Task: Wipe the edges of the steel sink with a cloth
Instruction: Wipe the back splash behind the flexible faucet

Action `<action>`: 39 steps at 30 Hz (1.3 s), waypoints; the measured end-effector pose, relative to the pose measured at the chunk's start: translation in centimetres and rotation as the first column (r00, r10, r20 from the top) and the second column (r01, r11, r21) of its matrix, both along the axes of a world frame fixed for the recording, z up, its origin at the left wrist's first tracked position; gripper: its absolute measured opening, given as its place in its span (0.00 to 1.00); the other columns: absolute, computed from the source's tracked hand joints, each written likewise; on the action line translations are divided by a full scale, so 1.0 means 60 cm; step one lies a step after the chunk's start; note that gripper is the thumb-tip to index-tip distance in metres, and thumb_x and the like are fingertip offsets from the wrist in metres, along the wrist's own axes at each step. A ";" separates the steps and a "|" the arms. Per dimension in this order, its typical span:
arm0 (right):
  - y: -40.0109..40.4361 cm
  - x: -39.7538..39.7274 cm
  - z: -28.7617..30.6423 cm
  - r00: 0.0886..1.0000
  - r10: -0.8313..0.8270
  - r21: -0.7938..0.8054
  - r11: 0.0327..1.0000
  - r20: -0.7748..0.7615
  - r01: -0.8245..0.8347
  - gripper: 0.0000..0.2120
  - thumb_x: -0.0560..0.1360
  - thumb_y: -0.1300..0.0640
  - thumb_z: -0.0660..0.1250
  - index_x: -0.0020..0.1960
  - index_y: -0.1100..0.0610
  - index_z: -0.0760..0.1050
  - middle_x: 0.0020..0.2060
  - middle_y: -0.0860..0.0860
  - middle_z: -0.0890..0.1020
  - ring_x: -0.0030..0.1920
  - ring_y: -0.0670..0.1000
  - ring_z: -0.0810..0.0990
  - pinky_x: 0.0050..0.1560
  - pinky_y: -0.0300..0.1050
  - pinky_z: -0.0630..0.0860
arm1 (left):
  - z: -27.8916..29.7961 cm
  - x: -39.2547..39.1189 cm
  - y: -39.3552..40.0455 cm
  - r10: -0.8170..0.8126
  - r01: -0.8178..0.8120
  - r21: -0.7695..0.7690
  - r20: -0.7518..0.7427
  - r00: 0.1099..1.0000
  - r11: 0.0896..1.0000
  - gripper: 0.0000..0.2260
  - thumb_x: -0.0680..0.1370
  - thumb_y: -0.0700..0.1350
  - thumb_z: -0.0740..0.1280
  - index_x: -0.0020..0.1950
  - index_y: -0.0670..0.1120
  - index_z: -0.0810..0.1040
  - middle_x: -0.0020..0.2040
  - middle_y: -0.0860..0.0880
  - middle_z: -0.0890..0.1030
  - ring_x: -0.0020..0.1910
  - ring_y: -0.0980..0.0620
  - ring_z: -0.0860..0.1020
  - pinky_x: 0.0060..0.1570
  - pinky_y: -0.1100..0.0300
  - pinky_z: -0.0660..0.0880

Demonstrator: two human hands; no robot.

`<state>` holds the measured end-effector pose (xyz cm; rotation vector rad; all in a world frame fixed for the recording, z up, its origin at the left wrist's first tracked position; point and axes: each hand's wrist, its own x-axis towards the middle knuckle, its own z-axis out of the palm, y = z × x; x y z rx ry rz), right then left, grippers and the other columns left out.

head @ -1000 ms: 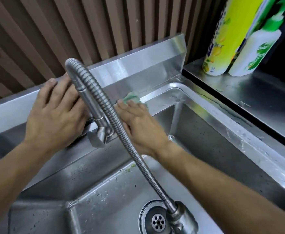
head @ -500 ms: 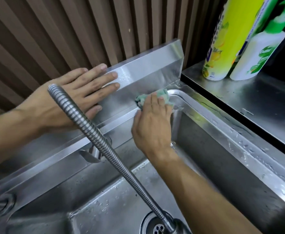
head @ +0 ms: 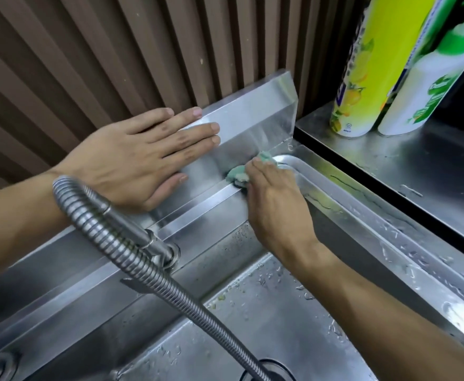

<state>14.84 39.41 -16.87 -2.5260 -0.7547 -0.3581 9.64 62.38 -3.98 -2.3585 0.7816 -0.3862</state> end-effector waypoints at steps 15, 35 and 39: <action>0.156 0.002 0.089 0.870 -0.059 0.854 0.170 -0.489 0.491 0.25 0.87 0.55 0.50 0.82 0.60 0.55 0.83 0.52 0.55 0.83 0.47 0.49 0.79 0.32 0.43 | -0.008 -0.002 -0.001 -0.009 0.012 -0.046 0.065 0.998 0.999 0.29 0.85 0.52 0.49 0.84 0.40 0.52 0.84 0.43 0.54 0.84 0.43 0.54 0.82 0.46 0.51; 0.079 0.067 0.086 0.965 -0.025 0.794 0.563 -0.261 0.229 0.24 0.87 0.63 0.53 0.82 0.59 0.57 0.83 0.54 0.56 0.83 0.55 0.47 0.83 0.50 0.46 | -0.007 0.004 0.001 -0.028 0.030 -0.021 0.083 0.996 0.999 0.30 0.84 0.51 0.51 0.84 0.39 0.54 0.84 0.40 0.57 0.83 0.40 0.57 0.82 0.45 0.48; 0.069 0.075 0.061 0.991 0.108 0.590 0.797 0.074 -0.131 0.25 0.83 0.68 0.57 0.80 0.62 0.63 0.81 0.58 0.62 0.83 0.60 0.52 0.83 0.59 0.48 | -0.008 0.001 -0.001 -0.030 0.031 -0.018 0.085 0.996 0.999 0.29 0.84 0.51 0.52 0.83 0.38 0.56 0.83 0.39 0.58 0.82 0.40 0.58 0.82 0.44 0.50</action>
